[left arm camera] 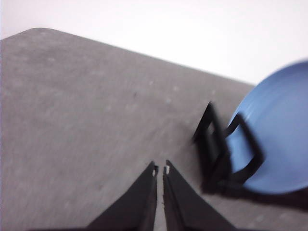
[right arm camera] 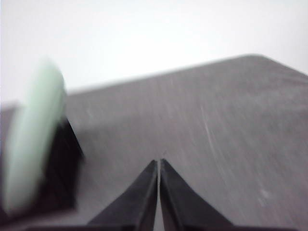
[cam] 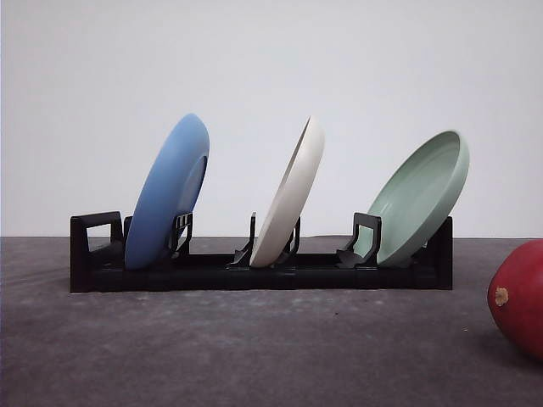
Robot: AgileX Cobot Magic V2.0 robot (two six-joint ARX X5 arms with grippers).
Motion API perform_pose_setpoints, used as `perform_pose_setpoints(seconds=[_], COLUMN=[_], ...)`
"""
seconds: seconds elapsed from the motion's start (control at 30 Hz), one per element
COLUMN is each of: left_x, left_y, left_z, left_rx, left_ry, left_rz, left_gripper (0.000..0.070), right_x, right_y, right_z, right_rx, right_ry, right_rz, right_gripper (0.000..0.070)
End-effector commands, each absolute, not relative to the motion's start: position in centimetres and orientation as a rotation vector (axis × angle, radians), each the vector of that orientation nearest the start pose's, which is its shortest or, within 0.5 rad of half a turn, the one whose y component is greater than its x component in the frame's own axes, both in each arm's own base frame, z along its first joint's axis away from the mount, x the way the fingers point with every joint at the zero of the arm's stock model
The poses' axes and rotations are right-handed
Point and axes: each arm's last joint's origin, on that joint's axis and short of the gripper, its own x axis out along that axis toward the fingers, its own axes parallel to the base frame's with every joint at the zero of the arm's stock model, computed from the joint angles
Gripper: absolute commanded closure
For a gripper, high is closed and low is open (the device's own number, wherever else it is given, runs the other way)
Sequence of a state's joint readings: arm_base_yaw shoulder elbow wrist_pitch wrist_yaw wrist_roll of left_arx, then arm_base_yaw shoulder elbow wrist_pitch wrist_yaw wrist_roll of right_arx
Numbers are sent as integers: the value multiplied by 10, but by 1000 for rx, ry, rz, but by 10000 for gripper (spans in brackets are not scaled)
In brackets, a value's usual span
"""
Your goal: Place pomegranate in white plate
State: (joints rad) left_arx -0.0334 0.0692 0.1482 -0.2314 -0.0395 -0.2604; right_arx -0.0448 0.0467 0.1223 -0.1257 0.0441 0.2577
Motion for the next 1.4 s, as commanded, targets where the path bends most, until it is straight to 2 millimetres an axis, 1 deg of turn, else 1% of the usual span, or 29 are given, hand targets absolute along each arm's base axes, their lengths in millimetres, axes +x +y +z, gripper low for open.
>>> perform_pose_setpoints(seconds=[0.0,0.13,0.23,0.3,0.4,0.53,0.63,0.73,0.83,1.07,1.1,1.13,1.17,1.23,1.3,1.33,1.37], left_x=[89,94,104,112,124,139,149,157,161,163,164,164,164,166,167,168,169], left_y=[-2,-5,-9,-12,-18,-26,-32,-36,-39,-40,-40,-40,-40,-40,-40,-40,-41], left_z=[211,250,281,301,327,352,362,364,363,361,361,361,361,360,359,359,358], left_rx=[-281,-257,-252,-246,-220,-160,-108,-88,-81,-80,-75,-70,-63,-63,-66,-66,-66], left_ry=[120,151,174,193,227,278,311,324,324,331,328,327,325,329,335,337,335], left_rz=[5,-76,-194,-298,-469,-687,-838,-939,-964,-968,-969,-970,-971,-971,-971,-971,-972], left_gripper=[696,696,696,696,696,697,697,699,699,689,651,602,532,313,119,81,80], right_x=[90,89,90,92,97,103,107,113,117,122,124,125,126,129,131,133,134], right_y=[-4,-1,1,3,6,9,11,13,13,13,13,13,13,13,13,13,13], right_z=[211,252,283,304,329,357,368,374,374,372,372,371,371,369,368,368,367], right_rx=[330,333,331,321,274,186,154,163,172,176,177,179,181,185,188,190,192], right_ry=[-6,48,84,112,151,200,227,239,252,266,270,273,278,288,298,303,307], right_rz=[-56,40,115,181,290,432,517,592,633,623,624,623,623,623,623,622,621], right_gripper=[699,699,699,699,699,699,699,699,699,693,679,643,580,372,179,124,107])
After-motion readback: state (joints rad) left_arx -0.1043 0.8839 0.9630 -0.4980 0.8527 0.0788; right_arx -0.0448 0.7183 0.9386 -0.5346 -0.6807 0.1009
